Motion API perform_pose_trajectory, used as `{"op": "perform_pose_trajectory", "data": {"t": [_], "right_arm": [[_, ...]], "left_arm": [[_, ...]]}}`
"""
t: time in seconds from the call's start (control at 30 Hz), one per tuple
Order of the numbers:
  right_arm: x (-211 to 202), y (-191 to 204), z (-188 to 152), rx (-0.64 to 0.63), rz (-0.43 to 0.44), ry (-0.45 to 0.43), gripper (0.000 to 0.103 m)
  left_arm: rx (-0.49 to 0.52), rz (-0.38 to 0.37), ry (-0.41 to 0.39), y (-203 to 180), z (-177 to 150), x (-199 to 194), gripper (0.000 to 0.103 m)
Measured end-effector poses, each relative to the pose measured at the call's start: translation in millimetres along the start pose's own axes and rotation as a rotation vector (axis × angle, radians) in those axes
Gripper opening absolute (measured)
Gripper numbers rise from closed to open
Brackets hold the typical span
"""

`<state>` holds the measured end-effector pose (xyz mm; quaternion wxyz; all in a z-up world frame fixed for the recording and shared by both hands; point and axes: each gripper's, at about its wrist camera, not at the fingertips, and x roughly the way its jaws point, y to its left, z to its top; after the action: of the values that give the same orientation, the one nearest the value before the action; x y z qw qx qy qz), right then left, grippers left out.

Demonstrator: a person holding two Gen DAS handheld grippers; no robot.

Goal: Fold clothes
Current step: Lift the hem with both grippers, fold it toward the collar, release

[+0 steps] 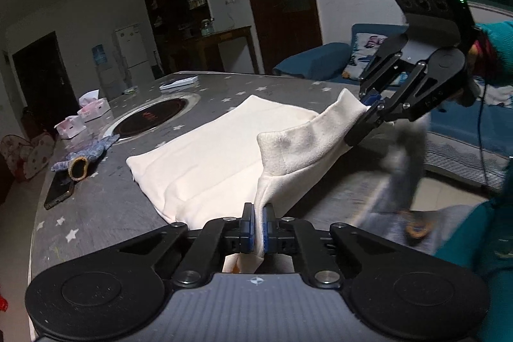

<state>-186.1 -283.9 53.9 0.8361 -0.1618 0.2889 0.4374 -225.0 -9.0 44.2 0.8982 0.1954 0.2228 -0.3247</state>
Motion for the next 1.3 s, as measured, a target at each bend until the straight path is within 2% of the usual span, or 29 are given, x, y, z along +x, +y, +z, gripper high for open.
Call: {"op": "perform_pose_trajectory", "data": {"t": [0.17,0.23,0.4,0.53,0.77,0.87,1.03,1.13,1.17,1.2,1.23,1.3], "right_arm": [[-28,21,3,-0.029,0.046,-0.006,0.009],[-35,25,7,-0.044,0.049,-0.008,0.009],[-34,4,24,-0.010,0.039,-0.025,0.008],[-26,-28,38,0.030,0.011,-0.044,0.008],[9,-96,61,0.103,-0.051,-0.014,0.008],[33,-122,65,0.112,-0.089,0.016,0.008],[81,-151,57,0.160,-0.183,0.068,0.009],[107,-164,44,0.234,-0.240,0.089,0.011],[112,-169,40,0.272,-0.254,0.090,0.016],[114,-173,37,0.290,-0.276,0.086,0.022],[113,-174,35,0.297,-0.289,0.074,0.023],[108,-175,32,0.313,-0.311,0.057,0.025]], "left_arm": [[0.036,-0.003,-0.009,-16,8,-26,0.005],[0.038,0.006,-0.020,-12,15,-27,0.005],[0.051,0.043,-0.051,8,35,-11,0.005],[0.067,0.063,-0.064,31,55,16,0.005],[0.087,0.079,-0.014,72,83,85,0.005],[0.073,0.107,0.025,88,86,121,0.005],[0.020,0.169,0.066,101,79,155,0.006],[-0.013,0.206,0.090,109,74,175,0.010],[-0.023,0.219,0.097,111,72,182,0.011],[-0.034,0.231,0.105,114,70,188,0.019],[-0.045,0.244,0.113,116,68,195,0.024],[-0.066,0.269,0.129,121,65,208,0.024]]}}
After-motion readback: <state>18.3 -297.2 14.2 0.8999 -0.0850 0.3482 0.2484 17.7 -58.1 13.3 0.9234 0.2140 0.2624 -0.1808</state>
